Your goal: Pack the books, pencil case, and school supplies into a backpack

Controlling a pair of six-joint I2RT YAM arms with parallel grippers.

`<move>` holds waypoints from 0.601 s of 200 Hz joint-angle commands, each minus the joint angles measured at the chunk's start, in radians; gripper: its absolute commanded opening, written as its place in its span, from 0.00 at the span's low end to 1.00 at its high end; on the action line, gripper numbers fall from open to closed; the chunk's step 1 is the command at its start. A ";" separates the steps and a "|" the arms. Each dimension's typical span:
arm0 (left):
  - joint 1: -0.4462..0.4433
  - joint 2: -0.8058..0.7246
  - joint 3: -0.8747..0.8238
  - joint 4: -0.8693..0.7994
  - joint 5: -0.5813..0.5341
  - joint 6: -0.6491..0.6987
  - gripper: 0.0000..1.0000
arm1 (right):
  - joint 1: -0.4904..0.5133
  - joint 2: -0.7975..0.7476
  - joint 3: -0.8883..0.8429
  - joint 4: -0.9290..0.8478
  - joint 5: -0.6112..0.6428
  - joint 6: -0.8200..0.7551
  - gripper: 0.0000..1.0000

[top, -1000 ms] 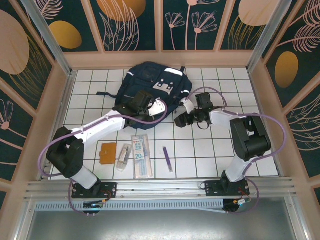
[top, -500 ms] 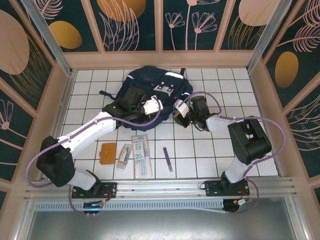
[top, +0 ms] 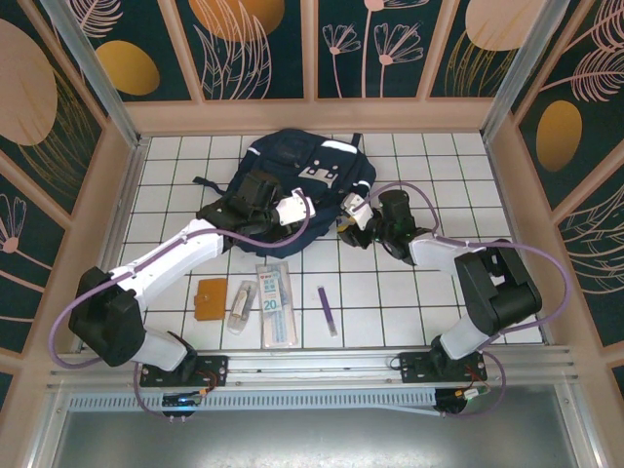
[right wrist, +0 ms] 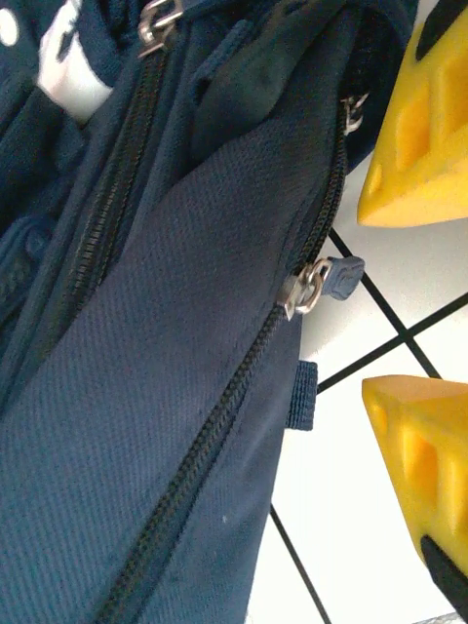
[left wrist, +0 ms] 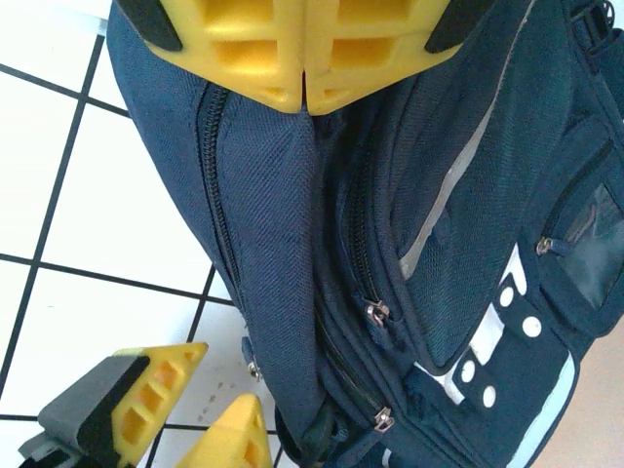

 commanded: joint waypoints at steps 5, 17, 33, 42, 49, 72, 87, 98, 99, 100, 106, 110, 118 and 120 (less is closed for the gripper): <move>0.004 -0.050 0.014 0.062 0.069 0.020 0.00 | 0.000 0.027 0.039 0.007 0.023 0.007 0.50; 0.005 -0.049 0.011 0.065 0.081 0.020 0.00 | 0.005 0.047 0.066 0.009 0.022 0.013 0.51; 0.006 -0.047 0.015 0.067 0.097 0.020 0.00 | 0.008 0.064 0.074 0.068 0.004 0.061 0.51; 0.005 -0.047 0.018 0.070 0.102 0.015 0.00 | 0.008 0.070 0.062 0.125 -0.001 0.094 0.49; 0.006 -0.050 0.018 0.072 0.104 0.011 0.00 | 0.010 0.078 0.064 0.142 0.001 0.102 0.45; 0.006 -0.064 0.004 0.083 0.100 0.004 0.00 | 0.018 0.084 0.054 0.188 0.053 0.109 0.11; 0.007 -0.071 -0.007 0.080 0.082 -0.001 0.00 | 0.003 0.061 0.036 0.193 0.058 0.111 0.00; 0.006 -0.075 -0.015 0.077 0.071 -0.003 0.00 | -0.009 0.043 0.028 0.168 0.067 0.089 0.00; 0.007 -0.076 -0.016 0.077 0.071 -0.003 0.00 | -0.011 0.041 0.027 0.165 0.068 0.086 0.00; 0.006 -0.076 -0.016 0.077 0.070 -0.003 0.00 | -0.011 0.039 0.027 0.163 0.069 0.084 0.00; 0.006 -0.078 -0.021 0.078 0.065 -0.007 0.00 | -0.021 0.028 0.022 0.147 0.071 0.071 0.00; 0.008 -0.080 -0.024 0.078 0.063 -0.007 0.00 | -0.029 0.021 0.020 0.135 0.070 0.064 0.00; 0.007 -0.081 -0.029 0.078 0.063 -0.006 0.00 | -0.045 0.010 0.019 0.110 0.078 0.054 0.00; 0.007 -0.083 -0.030 0.078 0.063 -0.006 0.00 | -0.048 0.008 0.018 0.103 0.082 0.052 0.00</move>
